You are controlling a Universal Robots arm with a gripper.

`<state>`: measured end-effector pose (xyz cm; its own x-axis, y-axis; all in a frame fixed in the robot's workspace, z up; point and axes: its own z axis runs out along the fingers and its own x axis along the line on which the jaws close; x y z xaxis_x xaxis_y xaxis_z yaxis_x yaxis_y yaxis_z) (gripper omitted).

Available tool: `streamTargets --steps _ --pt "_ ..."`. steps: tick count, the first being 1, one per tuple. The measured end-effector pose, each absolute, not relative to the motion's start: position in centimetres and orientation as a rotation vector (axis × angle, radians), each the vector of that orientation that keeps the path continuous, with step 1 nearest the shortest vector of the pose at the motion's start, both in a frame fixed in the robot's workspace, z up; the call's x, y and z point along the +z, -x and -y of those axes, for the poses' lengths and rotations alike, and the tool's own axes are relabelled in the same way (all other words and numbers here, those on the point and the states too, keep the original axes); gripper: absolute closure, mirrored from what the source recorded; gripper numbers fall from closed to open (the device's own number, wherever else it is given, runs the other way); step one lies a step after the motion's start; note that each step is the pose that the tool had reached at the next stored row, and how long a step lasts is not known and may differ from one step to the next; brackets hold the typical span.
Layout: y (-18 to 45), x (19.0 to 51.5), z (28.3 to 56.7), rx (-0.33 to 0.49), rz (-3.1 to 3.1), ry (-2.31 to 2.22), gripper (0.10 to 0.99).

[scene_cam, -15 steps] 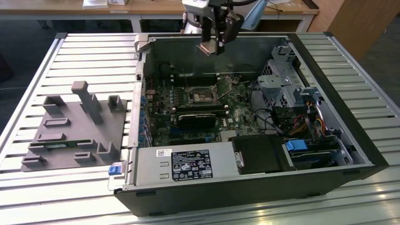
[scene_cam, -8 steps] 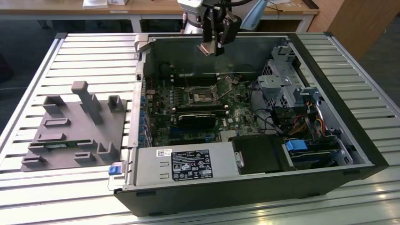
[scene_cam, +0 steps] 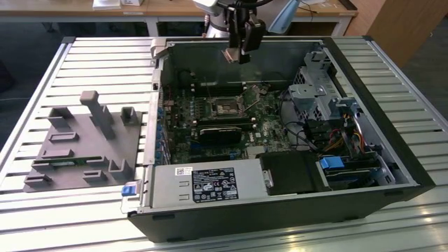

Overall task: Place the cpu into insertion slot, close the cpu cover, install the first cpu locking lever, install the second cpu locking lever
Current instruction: 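Place the cpu into insertion slot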

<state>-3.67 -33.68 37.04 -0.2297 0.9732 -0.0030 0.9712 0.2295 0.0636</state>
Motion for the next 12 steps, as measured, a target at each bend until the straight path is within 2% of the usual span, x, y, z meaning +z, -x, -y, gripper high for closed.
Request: streamTargets --steps 12 --pt "3.71 36.61 33.65 0.067 -2.225 -2.151 0.545"
